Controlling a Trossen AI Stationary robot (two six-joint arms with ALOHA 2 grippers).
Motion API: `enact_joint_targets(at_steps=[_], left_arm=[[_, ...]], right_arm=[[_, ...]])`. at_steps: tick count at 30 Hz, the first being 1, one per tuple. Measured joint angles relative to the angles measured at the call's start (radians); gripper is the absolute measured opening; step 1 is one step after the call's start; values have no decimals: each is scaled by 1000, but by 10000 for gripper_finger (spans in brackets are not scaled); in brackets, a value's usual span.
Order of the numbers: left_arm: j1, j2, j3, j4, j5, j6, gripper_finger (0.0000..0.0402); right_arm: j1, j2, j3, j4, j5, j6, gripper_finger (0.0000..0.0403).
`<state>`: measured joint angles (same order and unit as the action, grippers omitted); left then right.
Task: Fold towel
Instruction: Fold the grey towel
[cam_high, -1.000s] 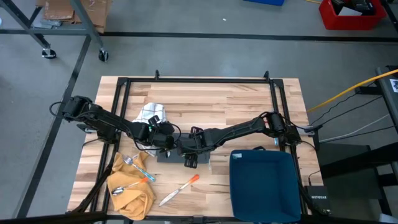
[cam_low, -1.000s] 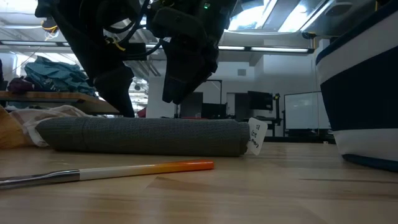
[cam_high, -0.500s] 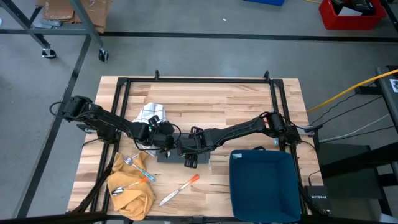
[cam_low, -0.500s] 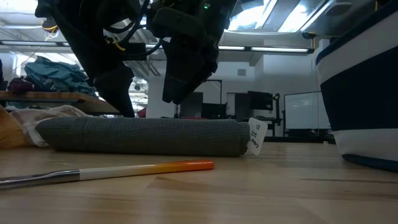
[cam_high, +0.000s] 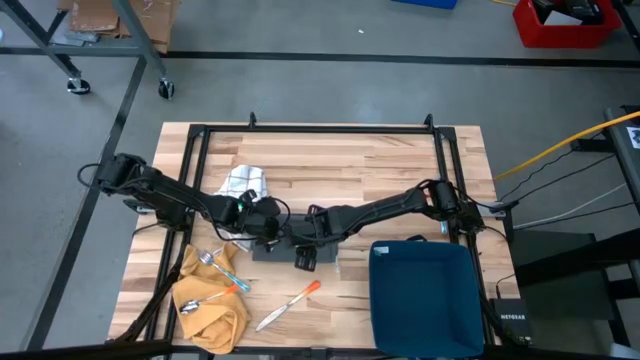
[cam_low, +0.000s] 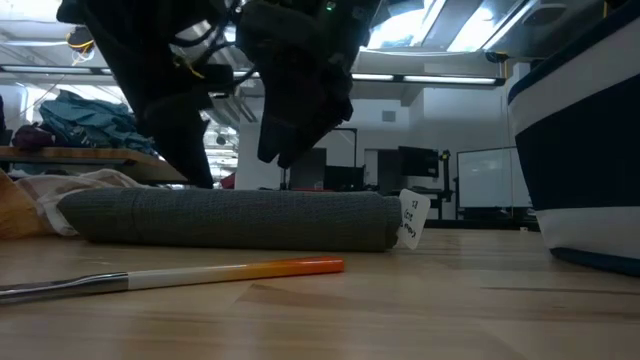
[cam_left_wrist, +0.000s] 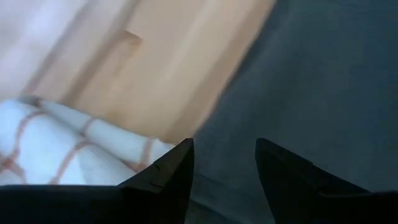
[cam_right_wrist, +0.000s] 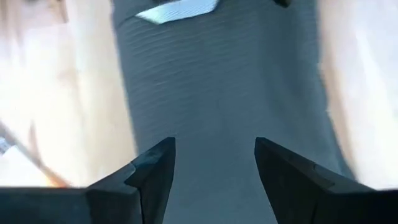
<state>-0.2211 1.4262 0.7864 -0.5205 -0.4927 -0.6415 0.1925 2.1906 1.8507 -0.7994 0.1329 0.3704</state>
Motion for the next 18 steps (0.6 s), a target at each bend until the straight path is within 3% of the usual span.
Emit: enact_joint_targets(at_steps=[4, 10, 18], left_arm=[[0, -81, 0, -27, 114, 87, 164], [-12, -242, 0, -144, 282, 156, 164], [-57, -386, 0, -294, 310, 156, 164]], right_arm=[[-12, 0, 0, 3, -72, -40, 224], [-31, 0, 0, 43, -71, -68, 224], [-92, 7, 0, 122, -82, -139, 224]])
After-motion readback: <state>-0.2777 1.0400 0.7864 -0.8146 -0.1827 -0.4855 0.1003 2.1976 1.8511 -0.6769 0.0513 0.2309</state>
